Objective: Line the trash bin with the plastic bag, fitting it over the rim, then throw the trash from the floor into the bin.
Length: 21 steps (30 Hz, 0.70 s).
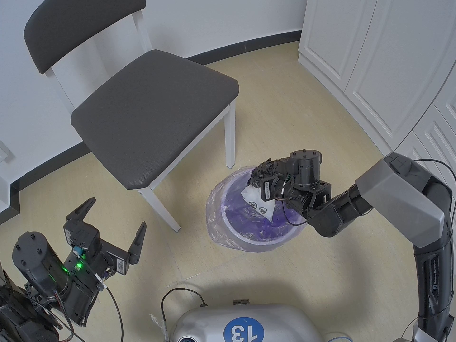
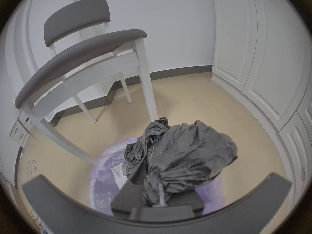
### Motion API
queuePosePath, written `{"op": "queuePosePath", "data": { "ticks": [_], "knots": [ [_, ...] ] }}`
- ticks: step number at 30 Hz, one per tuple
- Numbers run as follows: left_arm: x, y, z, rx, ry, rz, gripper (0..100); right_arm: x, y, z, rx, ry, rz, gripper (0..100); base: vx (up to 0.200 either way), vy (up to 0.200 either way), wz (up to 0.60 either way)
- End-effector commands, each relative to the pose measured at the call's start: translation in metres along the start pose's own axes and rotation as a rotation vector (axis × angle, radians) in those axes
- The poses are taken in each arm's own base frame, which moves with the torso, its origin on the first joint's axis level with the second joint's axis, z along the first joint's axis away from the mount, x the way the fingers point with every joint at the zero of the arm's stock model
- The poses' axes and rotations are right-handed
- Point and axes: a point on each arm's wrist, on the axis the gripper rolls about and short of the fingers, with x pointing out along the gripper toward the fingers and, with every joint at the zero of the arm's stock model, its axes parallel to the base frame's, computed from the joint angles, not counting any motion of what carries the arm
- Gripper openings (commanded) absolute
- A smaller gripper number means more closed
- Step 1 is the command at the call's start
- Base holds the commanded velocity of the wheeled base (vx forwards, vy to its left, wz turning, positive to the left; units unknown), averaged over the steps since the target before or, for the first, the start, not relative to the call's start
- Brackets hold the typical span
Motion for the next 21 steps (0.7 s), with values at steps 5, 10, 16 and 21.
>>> {"op": "queuePosePath", "data": {
  "ticks": [5, 10, 16, 21],
  "knots": [
    [-0.001, 0.000, 0.001, -0.005, -0.012, 0.003, 100, -0.023, -0.004, -0.019, -0.026, 0.021, 0.003, 0, 0.000, 0.000, 0.00],
    [-0.001, 0.000, 0.001, -0.005, -0.014, 0.000, 100, -0.022, -0.004, -0.030, -0.030, 0.033, 0.003, 0, 0.000, 0.000, 0.00],
    [0.000, -0.001, -0.001, 0.001, -0.004, -0.004, 100, 0.005, -0.006, -0.050, -0.030, 0.043, -0.010, 0, 0.000, 0.000, 0.00],
    [0.000, -0.002, -0.002, 0.004, 0.001, -0.007, 100, 0.025, -0.007, -0.055, -0.024, 0.020, -0.023, 0, 0.000, 0.000, 0.00]
  ]
}}
